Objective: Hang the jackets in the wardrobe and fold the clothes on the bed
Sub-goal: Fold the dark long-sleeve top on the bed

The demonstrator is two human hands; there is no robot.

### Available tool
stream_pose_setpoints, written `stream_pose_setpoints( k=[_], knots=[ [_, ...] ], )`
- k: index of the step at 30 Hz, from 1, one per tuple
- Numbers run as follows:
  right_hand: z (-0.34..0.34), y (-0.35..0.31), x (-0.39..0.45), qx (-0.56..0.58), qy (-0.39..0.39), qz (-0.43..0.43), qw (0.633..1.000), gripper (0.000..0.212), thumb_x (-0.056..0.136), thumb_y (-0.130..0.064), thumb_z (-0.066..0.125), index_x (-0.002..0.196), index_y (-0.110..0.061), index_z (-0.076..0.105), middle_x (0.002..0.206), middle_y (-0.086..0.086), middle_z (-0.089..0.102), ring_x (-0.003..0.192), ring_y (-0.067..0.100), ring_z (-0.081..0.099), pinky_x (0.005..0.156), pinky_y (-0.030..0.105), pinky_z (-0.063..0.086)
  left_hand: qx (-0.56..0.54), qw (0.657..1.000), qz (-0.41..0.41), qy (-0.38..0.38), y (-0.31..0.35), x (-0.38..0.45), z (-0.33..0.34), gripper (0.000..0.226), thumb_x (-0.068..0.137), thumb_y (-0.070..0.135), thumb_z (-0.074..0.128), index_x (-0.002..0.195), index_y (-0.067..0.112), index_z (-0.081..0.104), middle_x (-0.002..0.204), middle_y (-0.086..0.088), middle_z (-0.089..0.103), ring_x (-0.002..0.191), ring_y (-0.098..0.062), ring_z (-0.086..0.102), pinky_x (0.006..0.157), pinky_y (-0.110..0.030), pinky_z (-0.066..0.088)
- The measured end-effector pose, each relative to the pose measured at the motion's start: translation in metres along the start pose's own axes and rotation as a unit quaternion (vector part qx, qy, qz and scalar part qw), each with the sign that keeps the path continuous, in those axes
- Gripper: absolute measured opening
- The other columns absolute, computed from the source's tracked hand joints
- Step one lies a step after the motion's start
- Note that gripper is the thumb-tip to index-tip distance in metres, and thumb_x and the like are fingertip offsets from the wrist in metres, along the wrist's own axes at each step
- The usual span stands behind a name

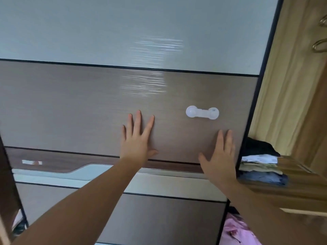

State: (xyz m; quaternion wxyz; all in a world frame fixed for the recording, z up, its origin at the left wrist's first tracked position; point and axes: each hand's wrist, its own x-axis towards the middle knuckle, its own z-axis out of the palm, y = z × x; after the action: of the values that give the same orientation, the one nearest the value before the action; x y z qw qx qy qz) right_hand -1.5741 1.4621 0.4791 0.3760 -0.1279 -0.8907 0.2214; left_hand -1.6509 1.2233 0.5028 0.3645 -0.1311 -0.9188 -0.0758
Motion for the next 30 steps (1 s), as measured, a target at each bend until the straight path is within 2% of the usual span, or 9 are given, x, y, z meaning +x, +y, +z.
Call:
stream_pose_setpoints(
  k=[5, 8, 11, 17, 22, 27, 30],
  knots=[
    [0.003, 0.007, 0.007, 0.047, 0.051, 0.017, 0.997, 0.096, 0.086, -0.042, 0.064, 0.154, -0.026, -0.002, 0.161, -0.002, -0.014, 0.148, 0.024, -0.006, 0.115, 0.043, 0.011, 0.019, 1.000, 0.004, 0.008, 0.014, 0.002, 0.007, 0.129, 0.063, 0.071, 0.071, 0.144, 0.040, -0.024, 0.160, -0.015, -0.013, 0.146, -0.043, -0.008, 0.115, -0.060, 0.011],
    [-0.002, 0.017, 0.013, 0.055, 0.075, 0.027, 0.995, 0.094, 0.087, -0.041, 0.064, 0.155, -0.022, 0.002, 0.162, 0.005, -0.010, 0.148, 0.026, -0.004, 0.115, 0.039, 0.008, 0.006, 1.000, 0.005, 0.012, 0.031, 0.005, 0.010, 0.131, 0.059, 0.075, 0.071, 0.143, 0.041, -0.025, 0.160, -0.016, -0.012, 0.145, -0.045, -0.007, 0.113, -0.063, 0.010],
    [-0.012, 0.034, 0.018, 0.050, 0.086, 0.029, 0.995, 0.093, 0.087, -0.041, 0.063, 0.155, -0.022, 0.002, 0.162, 0.005, -0.009, 0.148, 0.024, -0.005, 0.114, 0.036, 0.006, -0.003, 1.000, 0.010, 0.019, 0.049, 0.005, 0.014, 0.132, 0.057, 0.075, 0.072, 0.147, 0.040, -0.019, 0.161, -0.017, -0.009, 0.145, -0.047, -0.005, 0.111, -0.064, 0.011],
    [-0.043, 0.077, 0.034, 0.088, 0.094, 0.077, 0.989, 0.092, 0.087, -0.042, 0.064, 0.154, -0.024, 0.003, 0.162, 0.002, -0.011, 0.149, 0.021, -0.005, 0.120, 0.043, 0.014, -0.007, 0.999, 0.028, 0.023, 0.098, 0.005, 0.018, 0.130, 0.058, 0.072, 0.074, 0.150, 0.040, -0.012, 0.160, -0.017, -0.010, 0.144, -0.048, -0.004, 0.110, -0.066, 0.013],
    [-0.073, 0.123, 0.041, 0.110, 0.078, 0.085, 0.987, 0.093, 0.086, -0.038, 0.066, 0.154, -0.028, 0.003, 0.162, -0.002, -0.012, 0.149, 0.018, -0.002, 0.114, 0.038, 0.018, 0.011, 0.999, 0.047, 0.015, 0.143, 0.001, 0.018, 0.132, 0.056, 0.064, 0.080, 0.149, 0.041, -0.011, 0.159, -0.015, -0.009, 0.144, -0.047, -0.004, 0.109, -0.065, 0.017],
    [-0.115, 0.178, 0.051, 0.098, 0.058, 0.090, 0.989, 0.091, 0.087, -0.035, 0.065, 0.154, -0.027, 0.005, 0.162, -0.002, -0.010, 0.149, 0.021, 0.002, 0.114, 0.042, 0.023, 0.020, 0.997, 0.070, 0.026, 0.206, -0.001, 0.018, 0.130, 0.049, 0.055, 0.088, 0.150, 0.039, 0.008, 0.160, -0.018, 0.008, 0.143, -0.049, 0.008, 0.105, -0.067, 0.023],
    [-0.139, 0.213, 0.059, 0.090, 0.047, 0.096, 0.990, 0.090, 0.086, -0.036, 0.065, 0.153, -0.029, 0.004, 0.162, -0.003, -0.009, 0.149, 0.019, 0.003, 0.112, 0.041, 0.027, 0.030, 0.995, 0.092, 0.033, 0.241, -0.002, 0.019, 0.127, 0.047, 0.049, 0.090, 0.150, 0.038, 0.015, 0.159, -0.016, 0.010, 0.142, -0.047, 0.010, 0.103, -0.065, 0.026]
  ],
)
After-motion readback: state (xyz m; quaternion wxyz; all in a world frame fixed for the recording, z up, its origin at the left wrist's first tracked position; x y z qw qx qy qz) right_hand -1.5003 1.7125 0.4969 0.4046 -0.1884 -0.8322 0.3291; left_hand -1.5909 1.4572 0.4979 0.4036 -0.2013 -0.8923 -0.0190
